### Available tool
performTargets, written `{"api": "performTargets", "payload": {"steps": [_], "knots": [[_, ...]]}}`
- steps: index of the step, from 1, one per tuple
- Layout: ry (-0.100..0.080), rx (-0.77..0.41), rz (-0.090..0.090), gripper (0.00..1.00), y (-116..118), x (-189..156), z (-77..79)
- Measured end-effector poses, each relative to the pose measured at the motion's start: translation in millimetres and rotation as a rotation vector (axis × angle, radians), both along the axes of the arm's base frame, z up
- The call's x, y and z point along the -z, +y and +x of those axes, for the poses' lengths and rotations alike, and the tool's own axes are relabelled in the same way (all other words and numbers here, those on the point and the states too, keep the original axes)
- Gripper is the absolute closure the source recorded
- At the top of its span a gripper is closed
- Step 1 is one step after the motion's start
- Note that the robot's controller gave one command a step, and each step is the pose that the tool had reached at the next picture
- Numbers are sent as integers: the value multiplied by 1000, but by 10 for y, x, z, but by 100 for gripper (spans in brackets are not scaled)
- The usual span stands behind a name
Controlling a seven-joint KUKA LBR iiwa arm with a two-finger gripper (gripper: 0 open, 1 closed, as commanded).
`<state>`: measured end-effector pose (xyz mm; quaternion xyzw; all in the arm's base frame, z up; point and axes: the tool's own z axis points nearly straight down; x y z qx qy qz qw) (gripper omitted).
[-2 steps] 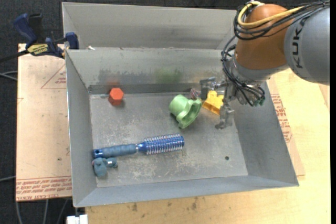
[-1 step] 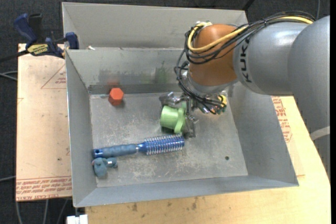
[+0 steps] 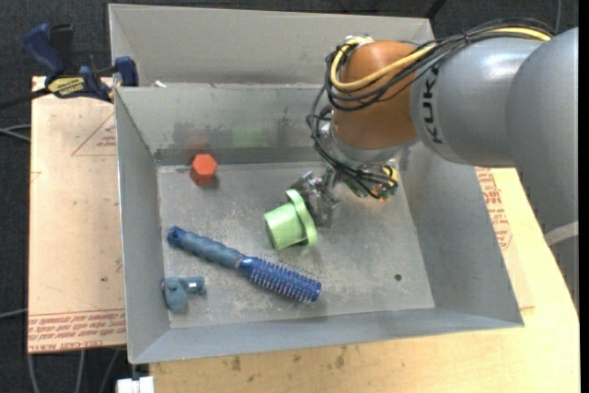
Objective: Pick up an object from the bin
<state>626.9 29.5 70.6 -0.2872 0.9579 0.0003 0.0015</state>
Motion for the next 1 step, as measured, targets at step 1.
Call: {"api": "performTargets", "payload": {"steps": [1], "knots": [[-7,-255,-2,100,-112,-1167,-188]]}}
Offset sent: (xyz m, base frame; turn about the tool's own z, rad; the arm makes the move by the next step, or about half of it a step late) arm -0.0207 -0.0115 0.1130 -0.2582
